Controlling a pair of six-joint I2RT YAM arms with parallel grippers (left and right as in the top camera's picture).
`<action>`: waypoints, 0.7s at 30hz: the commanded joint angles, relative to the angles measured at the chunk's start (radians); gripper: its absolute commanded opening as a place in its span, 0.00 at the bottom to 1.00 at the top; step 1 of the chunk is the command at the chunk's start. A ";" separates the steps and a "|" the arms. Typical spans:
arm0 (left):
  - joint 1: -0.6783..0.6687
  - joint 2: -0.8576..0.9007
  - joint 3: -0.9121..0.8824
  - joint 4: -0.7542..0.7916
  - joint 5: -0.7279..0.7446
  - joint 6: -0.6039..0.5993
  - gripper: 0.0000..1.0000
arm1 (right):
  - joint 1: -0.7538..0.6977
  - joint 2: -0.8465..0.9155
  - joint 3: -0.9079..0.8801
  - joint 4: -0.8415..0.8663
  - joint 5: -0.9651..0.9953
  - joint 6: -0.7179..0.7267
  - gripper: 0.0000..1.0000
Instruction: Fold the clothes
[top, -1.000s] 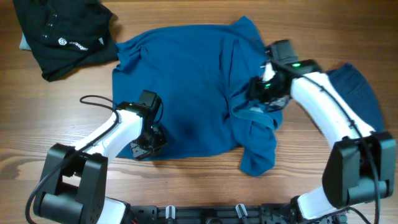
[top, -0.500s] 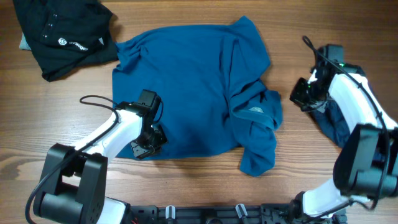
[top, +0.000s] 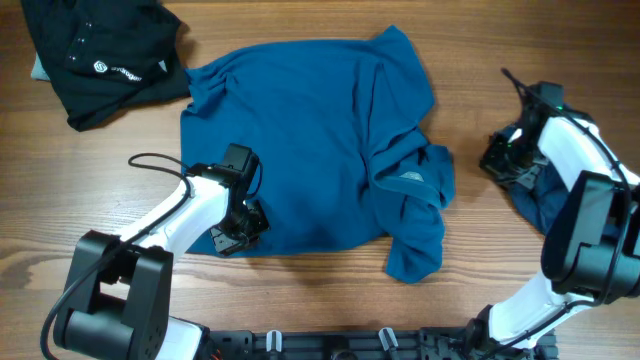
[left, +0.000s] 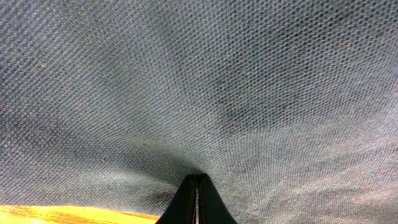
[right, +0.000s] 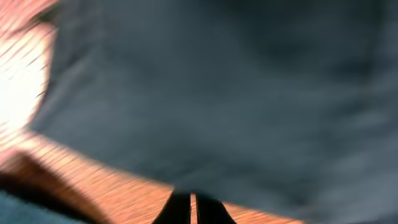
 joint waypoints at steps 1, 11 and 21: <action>0.003 0.013 -0.012 0.010 0.016 -0.013 0.04 | -0.085 0.013 -0.008 0.015 0.033 0.011 0.06; 0.003 0.013 -0.012 0.011 0.016 -0.013 0.04 | -0.188 0.013 -0.008 0.023 0.103 0.111 0.04; 0.003 0.013 -0.012 0.018 0.016 -0.013 0.04 | -0.171 -0.061 0.032 -0.025 -0.365 -0.126 0.07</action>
